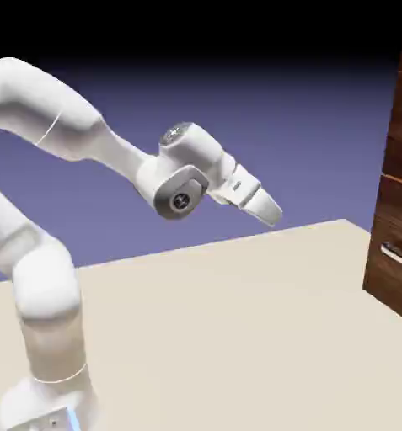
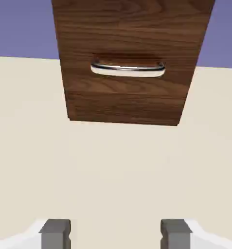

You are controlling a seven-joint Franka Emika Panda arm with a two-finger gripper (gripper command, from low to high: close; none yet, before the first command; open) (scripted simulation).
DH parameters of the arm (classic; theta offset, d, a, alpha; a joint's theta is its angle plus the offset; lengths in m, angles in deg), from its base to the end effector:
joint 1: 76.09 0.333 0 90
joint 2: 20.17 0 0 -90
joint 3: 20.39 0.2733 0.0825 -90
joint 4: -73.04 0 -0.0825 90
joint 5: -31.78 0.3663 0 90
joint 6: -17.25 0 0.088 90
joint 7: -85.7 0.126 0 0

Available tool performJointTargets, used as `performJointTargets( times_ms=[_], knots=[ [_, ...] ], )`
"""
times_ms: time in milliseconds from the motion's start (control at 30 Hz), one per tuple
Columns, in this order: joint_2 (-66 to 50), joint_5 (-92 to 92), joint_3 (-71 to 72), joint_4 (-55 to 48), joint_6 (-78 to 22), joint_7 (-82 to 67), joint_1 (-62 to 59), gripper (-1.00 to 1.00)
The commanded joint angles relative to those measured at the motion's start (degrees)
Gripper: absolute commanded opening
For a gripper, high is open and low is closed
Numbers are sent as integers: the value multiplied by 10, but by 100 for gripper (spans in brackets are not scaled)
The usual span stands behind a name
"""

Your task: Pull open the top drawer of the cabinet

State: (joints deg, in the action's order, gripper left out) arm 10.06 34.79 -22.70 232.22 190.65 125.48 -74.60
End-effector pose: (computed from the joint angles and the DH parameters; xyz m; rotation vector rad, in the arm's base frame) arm 0.4214 -0.0092 0.4159 -2.4723 0.9891 -1.0020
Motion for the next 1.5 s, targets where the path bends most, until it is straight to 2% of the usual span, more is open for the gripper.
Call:
performJointTargets(
  times_ms=[0,1467],
  knots=[
    [-20,25,-19,-15,-5,-22,7,0],
    [-907,1121,-864,-680,-228,-997,299,0]
  ],
)
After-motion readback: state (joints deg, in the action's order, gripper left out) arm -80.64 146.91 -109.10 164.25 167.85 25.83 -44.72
